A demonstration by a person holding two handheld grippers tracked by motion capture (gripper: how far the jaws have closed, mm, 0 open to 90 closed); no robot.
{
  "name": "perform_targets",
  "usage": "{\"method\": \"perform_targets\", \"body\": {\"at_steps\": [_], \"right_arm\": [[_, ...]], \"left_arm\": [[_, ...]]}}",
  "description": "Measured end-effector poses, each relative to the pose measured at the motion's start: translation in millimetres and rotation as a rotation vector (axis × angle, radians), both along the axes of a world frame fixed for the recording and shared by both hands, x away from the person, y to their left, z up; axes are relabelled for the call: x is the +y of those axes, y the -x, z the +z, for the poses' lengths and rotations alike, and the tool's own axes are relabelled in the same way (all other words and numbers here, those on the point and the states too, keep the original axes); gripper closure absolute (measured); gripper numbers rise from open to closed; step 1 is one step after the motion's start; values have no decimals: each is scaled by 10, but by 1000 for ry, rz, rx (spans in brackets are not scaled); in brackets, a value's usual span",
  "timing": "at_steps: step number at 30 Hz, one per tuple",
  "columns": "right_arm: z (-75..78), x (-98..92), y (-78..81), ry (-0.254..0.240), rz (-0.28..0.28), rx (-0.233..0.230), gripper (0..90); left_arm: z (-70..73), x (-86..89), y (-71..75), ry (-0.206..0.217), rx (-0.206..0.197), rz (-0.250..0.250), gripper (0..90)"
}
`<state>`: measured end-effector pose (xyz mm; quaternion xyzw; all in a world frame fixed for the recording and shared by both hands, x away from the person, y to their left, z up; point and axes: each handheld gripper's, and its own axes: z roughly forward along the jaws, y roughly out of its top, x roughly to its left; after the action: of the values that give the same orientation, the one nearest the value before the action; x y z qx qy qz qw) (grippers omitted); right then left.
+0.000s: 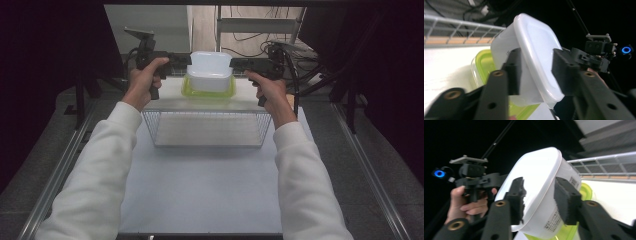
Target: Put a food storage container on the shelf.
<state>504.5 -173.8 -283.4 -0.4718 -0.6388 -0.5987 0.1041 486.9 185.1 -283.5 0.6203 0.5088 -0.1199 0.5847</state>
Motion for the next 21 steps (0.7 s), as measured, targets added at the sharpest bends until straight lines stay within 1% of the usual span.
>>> {"method": "perform_targets", "body": {"at_steps": [1,3,5,7,8,9,11,13,16,18,19,20,21], "right_arm": [[17,-1,20,16,-9,-25,555],[67,-10,75,48,-11,-69,523],[119,-20,141,88,-10,-119,493],[165,-38,219,116,-1,-155,465],[182,-48,264,126,6,-169,452],[190,-59,301,135,13,-180,442],[196,-106,431,156,42,-198,422],[171,-161,552,191,59,-216,407],[113,-255,727,252,75,-238,388],[72,-317,837,275,79,-250,379],[55,-338,876,287,79,-256,377],[21,-370,959,318,83,-259,370],[2,-384,998,333,86,-263,367]], "left_arm": [[13,6,20,-2,-17,0,545],[46,18,73,-19,-49,2,509],[84,37,142,-46,-86,-1,476],[114,60,235,-71,-123,-5,454],[120,71,276,-81,-135,-8,439],[126,96,350,-97,-157,-10,428],[123,145,491,-124,-196,-2,407],[102,196,639,-160,-226,-2,382],[39,247,848,-198,-257,-11,360],[-16,261,963,-228,-276,-26,357],[-71,261,1065,-242,-282,-36,355],[-102,259,1112,-248,-286,-48,354],[-145,253,1177,-257,-291,-58,351]]}}
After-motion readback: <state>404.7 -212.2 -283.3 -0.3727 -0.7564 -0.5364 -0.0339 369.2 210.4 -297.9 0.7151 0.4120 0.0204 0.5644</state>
